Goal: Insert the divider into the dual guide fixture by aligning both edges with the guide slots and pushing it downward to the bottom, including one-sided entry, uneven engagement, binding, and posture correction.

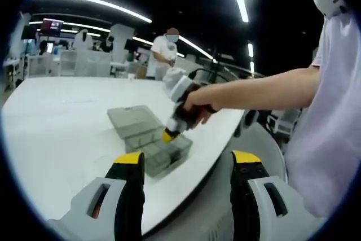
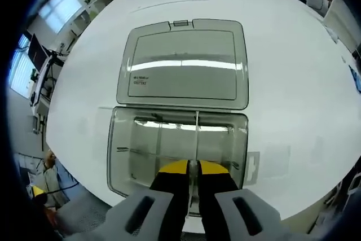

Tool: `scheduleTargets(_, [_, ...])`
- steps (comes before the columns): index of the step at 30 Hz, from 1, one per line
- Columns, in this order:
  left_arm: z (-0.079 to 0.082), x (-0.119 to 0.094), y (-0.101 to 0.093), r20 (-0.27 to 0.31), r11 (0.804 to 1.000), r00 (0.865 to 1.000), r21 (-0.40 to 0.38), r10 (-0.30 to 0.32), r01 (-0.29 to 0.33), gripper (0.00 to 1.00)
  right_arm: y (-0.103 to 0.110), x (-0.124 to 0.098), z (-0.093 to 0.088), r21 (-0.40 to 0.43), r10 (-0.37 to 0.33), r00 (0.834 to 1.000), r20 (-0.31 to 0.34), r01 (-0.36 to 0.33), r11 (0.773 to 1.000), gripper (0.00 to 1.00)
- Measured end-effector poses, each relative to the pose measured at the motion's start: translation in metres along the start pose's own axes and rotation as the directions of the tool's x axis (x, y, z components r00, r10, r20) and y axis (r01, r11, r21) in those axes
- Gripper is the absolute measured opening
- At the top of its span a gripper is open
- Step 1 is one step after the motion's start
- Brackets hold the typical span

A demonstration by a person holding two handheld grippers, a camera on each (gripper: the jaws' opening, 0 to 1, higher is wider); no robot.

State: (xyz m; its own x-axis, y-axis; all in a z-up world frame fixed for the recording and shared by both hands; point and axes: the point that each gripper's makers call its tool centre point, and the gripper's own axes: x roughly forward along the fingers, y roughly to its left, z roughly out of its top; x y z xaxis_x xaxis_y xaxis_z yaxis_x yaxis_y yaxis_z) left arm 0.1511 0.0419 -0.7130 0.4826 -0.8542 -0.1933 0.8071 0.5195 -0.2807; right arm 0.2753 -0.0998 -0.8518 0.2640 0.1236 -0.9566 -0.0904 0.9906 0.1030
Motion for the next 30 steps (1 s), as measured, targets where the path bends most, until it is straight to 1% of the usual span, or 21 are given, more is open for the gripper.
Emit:
scheduleTargets(12, [-0.0004, 0.0008, 0.0001, -0.001, 1.000, 1.000, -0.002, -0.002, 0.002, 0.59, -0.0012, 0.0033, 0.0002, 0.005, 0.009, 1.000, -0.004, -0.009, 1.000, 0.00])
scheduleTargets(17, [-0.0009, 0.0010, -0.0002, -0.001, 1.000, 1.000, 0.002, -0.004, 0.004, 0.59, 0.0017, 0.0037, 0.0008, -0.009, 0.008, 1.000, 0.001, -0.008, 1.000, 0.00])
scheduleTargets(22, [-0.0013, 0.0008, -0.0008, -0.004, 1.000, 1.000, 0.006, -0.004, 0.004, 0.59, 0.0000, 0.0035, -0.0001, -0.006, 0.011, 1.000, 0.000, -0.011, 1.000, 0.00])
scheduleTargets(30, [-0.0025, 0.0001, 0.0008, -0.004, 1.000, 1.000, 0.006, 0.004, -0.004, 0.59, 0.0016, 0.0037, -0.0006, -0.029, 0.011, 1.000, 0.003, -0.011, 1.000, 0.00])
